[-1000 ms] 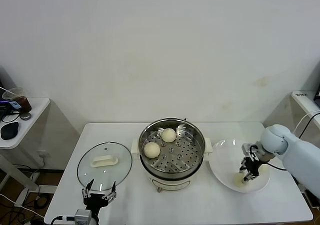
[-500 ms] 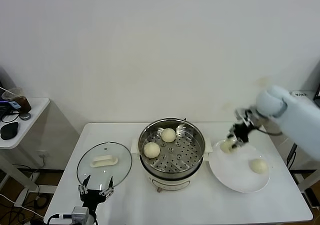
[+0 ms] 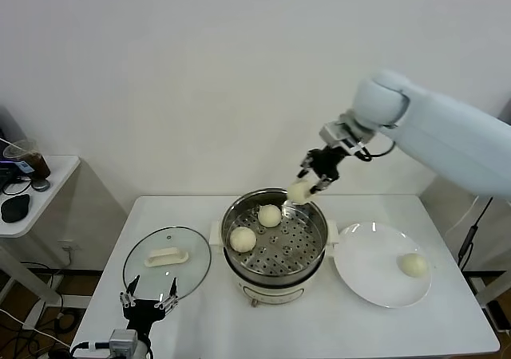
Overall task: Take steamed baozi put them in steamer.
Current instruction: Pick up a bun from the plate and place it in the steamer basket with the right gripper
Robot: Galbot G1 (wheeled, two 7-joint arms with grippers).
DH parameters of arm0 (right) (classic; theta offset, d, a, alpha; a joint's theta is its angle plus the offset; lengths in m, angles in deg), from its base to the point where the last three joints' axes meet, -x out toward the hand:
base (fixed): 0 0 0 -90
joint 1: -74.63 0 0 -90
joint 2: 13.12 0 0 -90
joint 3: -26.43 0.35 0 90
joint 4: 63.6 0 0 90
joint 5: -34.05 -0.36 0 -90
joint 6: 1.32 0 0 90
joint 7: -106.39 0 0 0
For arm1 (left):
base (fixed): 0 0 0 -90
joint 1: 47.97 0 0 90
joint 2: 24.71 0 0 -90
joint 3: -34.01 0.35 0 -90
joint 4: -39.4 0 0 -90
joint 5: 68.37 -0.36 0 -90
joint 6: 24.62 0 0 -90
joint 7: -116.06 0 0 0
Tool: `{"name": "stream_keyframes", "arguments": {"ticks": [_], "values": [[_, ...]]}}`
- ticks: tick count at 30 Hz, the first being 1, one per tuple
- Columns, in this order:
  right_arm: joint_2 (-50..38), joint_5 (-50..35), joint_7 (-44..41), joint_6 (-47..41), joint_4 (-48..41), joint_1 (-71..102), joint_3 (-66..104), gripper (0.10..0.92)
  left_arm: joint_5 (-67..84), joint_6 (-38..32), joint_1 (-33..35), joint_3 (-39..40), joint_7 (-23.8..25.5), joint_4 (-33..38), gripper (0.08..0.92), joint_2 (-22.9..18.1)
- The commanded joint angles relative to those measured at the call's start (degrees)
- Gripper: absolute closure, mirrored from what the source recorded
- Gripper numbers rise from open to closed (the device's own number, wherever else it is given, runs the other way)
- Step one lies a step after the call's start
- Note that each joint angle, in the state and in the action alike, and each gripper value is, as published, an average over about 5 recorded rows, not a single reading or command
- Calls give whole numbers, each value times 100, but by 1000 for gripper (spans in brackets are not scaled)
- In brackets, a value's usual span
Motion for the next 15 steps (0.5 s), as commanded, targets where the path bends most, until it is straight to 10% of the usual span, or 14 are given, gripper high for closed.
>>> {"name": "stream_keyframes", "arguments": {"ticks": [1, 15], "values": [[610, 716, 787, 2813, 145, -361, -1081, 610, -1, -10, 31, -3, -37, 63, 177, -31], [972, 2104, 795, 3762, 599, 109, -1243, 607, -7, -15, 43, 61, -74, 82, 177, -139]]}}
